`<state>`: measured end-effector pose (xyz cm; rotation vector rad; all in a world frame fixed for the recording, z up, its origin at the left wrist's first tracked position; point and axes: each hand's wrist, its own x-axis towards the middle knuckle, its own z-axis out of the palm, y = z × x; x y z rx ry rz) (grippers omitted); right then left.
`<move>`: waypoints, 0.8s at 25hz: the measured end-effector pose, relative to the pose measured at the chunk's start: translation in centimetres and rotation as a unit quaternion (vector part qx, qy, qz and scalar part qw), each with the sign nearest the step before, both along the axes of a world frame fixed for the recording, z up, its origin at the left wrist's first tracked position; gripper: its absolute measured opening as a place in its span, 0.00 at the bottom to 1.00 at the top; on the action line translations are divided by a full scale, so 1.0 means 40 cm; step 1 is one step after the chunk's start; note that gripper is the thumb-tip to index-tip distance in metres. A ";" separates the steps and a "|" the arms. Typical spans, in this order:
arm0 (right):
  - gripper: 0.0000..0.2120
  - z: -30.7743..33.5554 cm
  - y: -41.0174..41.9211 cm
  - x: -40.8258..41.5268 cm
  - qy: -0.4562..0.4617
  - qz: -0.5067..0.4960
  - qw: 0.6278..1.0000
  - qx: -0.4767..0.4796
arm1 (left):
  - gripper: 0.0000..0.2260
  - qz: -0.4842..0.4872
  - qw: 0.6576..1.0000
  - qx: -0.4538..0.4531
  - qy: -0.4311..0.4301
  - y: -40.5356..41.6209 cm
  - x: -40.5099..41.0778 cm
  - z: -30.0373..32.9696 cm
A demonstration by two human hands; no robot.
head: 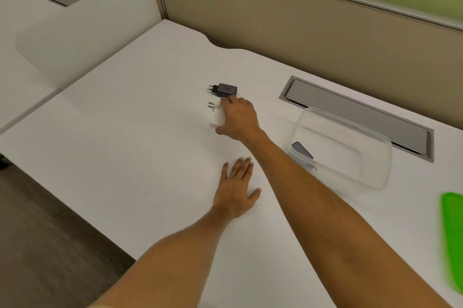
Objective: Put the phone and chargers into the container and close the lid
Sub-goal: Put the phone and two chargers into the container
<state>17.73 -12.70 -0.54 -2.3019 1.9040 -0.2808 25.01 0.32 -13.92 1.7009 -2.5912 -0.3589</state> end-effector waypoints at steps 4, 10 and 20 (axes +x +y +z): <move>0.36 0.050 0.011 -0.162 0.012 -0.094 0.996 -0.001 | 0.34 -0.027 1.000 -0.006 -0.001 0.000 -0.008 0.003; 0.38 0.092 0.073 -0.395 0.019 -0.227 0.974 0.012 | 0.34 -0.030 1.000 -0.006 0.008 0.003 -0.004 0.009; 0.39 0.029 0.236 -0.608 0.057 -0.333 0.923 0.184 | 0.34 -0.027 1.000 -0.006 0.013 0.004 -0.005 0.011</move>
